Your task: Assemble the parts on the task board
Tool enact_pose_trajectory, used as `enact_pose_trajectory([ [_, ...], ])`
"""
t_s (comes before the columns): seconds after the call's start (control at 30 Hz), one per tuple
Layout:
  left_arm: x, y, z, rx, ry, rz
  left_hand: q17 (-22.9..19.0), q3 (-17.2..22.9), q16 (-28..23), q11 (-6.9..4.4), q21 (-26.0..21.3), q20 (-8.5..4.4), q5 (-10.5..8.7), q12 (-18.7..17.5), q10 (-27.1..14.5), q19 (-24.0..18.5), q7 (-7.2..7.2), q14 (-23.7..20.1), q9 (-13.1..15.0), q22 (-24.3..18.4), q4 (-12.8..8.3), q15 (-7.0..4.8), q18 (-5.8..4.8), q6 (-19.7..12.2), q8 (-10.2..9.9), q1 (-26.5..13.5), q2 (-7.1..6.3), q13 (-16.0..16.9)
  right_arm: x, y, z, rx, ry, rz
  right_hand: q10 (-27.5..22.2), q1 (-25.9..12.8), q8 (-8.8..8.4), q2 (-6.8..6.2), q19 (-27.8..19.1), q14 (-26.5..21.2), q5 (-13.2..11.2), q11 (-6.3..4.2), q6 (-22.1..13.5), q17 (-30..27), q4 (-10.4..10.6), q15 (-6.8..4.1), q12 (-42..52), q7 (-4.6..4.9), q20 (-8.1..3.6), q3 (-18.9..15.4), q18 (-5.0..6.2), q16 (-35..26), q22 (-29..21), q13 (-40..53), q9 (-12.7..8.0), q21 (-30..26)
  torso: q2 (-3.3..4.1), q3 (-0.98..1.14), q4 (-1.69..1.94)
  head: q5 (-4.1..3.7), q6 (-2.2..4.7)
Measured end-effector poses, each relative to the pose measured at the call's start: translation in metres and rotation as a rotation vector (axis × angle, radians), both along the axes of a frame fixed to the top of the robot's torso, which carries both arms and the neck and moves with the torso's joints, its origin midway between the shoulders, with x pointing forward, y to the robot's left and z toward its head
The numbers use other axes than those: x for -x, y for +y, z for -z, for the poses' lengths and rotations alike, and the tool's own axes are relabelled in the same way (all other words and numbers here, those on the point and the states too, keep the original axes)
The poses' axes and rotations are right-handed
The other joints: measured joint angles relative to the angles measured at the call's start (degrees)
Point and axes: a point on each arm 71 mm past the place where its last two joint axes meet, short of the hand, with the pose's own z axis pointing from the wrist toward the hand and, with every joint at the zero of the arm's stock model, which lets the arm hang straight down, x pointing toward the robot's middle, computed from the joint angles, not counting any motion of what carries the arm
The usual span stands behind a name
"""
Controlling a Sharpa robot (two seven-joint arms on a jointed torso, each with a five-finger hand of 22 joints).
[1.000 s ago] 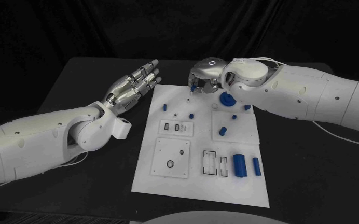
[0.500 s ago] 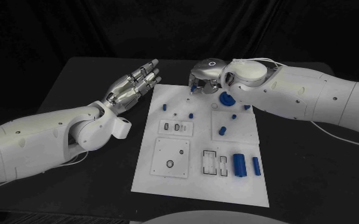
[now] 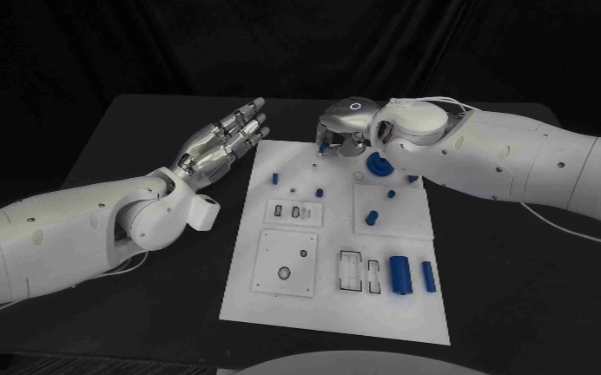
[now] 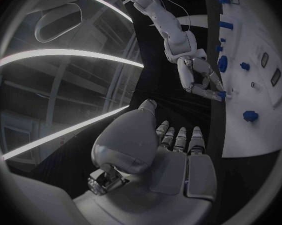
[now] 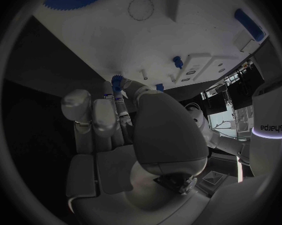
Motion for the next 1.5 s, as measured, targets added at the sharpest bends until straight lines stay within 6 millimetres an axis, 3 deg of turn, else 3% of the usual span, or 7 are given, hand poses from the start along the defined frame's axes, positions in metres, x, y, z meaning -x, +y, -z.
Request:
enact_pose_trajectory([
  [0.57, -0.0015, -0.0007, 0.0005, 0.0, 0.0, 0.003, 0.0, 0.5, 0.0, 0.0, 0.0, 0.2, 0.0, 0.0, 0.0, -0.2, 0.0, 0.2, 0.0, 0.0, -0.2, 0.21, 0.0, 0.0, 0.0, 0.0, 0.0, 0.0, 0.0025, 0.0011, 0.0018, -0.005, 0.003, -0.012, -0.2, -0.2, -0.44, -0.23, 0.0, -0.2, -0.2, 0.2, -0.8, -0.5, 0.3, 0.21, 0.0, 0.39, 0.0, 0.3, 0.04, 0.0, 0.1, 0.0, -0.2, 0.0, -0.06, -0.02, -0.01, -0.03, 0.07],
  [0.8, -0.0018, -0.0008, 0.0006, 0.0, 0.0, 0.004, 0.0, 0.5, 0.0, 0.0, 0.0, 0.2, 0.0, 0.0, 0.0, -0.2, 0.21, 0.2, 0.0, 0.0, -0.2, 0.21, 0.0, 0.2, 0.0, -0.2, 0.24, 0.0, 0.0027, 0.001, 0.0028, -0.007, 0.009, -0.01, -2.1, -0.3, -0.67, -0.77, -0.6, -0.8, -0.2, 0.39, -2.6, -1.6, 0.5, 0.82, 0.0, 0.47, 0.62, 0.5, 0.05, -0.6, -0.5, 0.0, -0.6, -0.4, -0.05, -0.02, -0.01, -0.15, 0.01],
  [1.03, -0.0023, -0.0012, 0.0008, 0.0, 0.0, 0.005, 0.0, 0.5, 0.0, 0.0, 0.0, 0.41, 0.0, 0.0, 0.0, 0.0, 0.21, 0.0, 0.0, 0.0, -0.2, 0.42, 0.0, 0.2, 0.0, 0.0, 0.47, 0.0, 0.0028, 0.0013, 0.0035, -0.005, 0.016, -0.008, -8.1, -0.6, -0.67, -1.53, -2.4, -2.3, -1.4, 1.04, -7.4, -3.4, 1.2, 0.98, 0.0, 0.63, 0.88, 0.1, 0.06, -2.0, -1.9, 0.0, -0.9, -2.0, -0.05, -0.02, -0.01, -0.23, -0.18],
  [1.27, -0.0028, -0.0015, 0.001, 0.001, 0.0, 0.007, 0.0, 0.9, 0.0, 0.4, 0.0, 0.41, 0.0, 0.0, 0.0, 0.0, 0.21, 0.0, 0.0, 0.0, -0.2, 0.42, 0.0, 0.2, 0.0, 0.0, 0.47, 0.0, 0.0029, 0.0021, 0.0039, -0.002, 0.021, -0.008, -12.6, -0.6, -0.67, -1.52, -3.3, -3.2, -1.7, 0.93, -11.8, -4.5, 0.6, 0.06, 0.0, 0.24, 0.0, -1.8, 0.06, -2.7, -2.7, 0.0, -1.0, -3.1, -0.03, -0.03, -0.02, -0.15, -0.37],
  [1.33, -0.003, -0.0013, 0.001, 0.0, 0.0, 0.007, 0.0, 0.9, 0.0, 0.4, 0.0, 0.41, 0.0, 0.0, 0.0, 0.0, 0.21, 0.0, 0.0, 0.0, -0.2, 0.42, 0.0, 0.2, 0.0, 0.0, 0.47, 0.0, 0.0029, 0.0022, 0.004, -0.002, 0.022, -0.008, -14.3, -0.6, -0.74, -1.47, -3.7, -3.5, -2.0, 1.05, -14.0, -5.0, 0.6, -0.17, 0.0, -0.38, -0.13, -2.7, 0.07, -3.3, -3.0, 0.0, -1.1, -3.8, -0.03, -0.03, -0.02, -0.15, -0.37],
  [1.43, -0.0032, -0.0012, 0.0011, 0.0, 0.0, 0.007, 0.0, 0.9, 0.0, 0.4, 0.0, 0.61, 0.0, 0.0, 0.0, -0.2, 0.2, 0.0, 0.0, 0.0, -0.2, 0.42, 0.0, 0.2, 0.0, 0.0, 0.47, 0.0, 0.0028, 0.0021, 0.004, -0.003, 0.022, -0.007, -18.6, -0.7, -1.23, -0.6, -4.6, -4.4, -2.9, 1.12, -23.0, -6.5, 0.4, -0.13, 0.0, -2.36, 0.1, -4.8, 0.06, -4.5, -4.0, 0.0, -1.5, -5.3, -0.02, -0.04, -0.01, -0.18, -0.37],
  [1.5, -0.0034, -0.001, 0.0011, 0.0, 0.0, 0.006, 0.0, 0.9, 0.0, 0.4, 0.0, 0.61, 0.0, 0.0, 0.0, -0.2, 0.21, 0.0, 0.0, 0.0, -0.2, 0.42, 0.0, 0.2, 0.0, 0.0, 0.47, 0.0, 0.0028, 0.0019, 0.004, -0.003, 0.022, -0.007, -20.2, -0.7, -1.38, -0.17, -4.8, -4.6, -3.1, 0.91, -26.3, -7.0, 0.3, -0.25, 0.0, -3.22, -0.12, -5.7, 0.07, -4.7, -4.3, 0.0, -1.6, -5.8, -0.01, -0.04, 0.0, -0.18, -0.37],
])
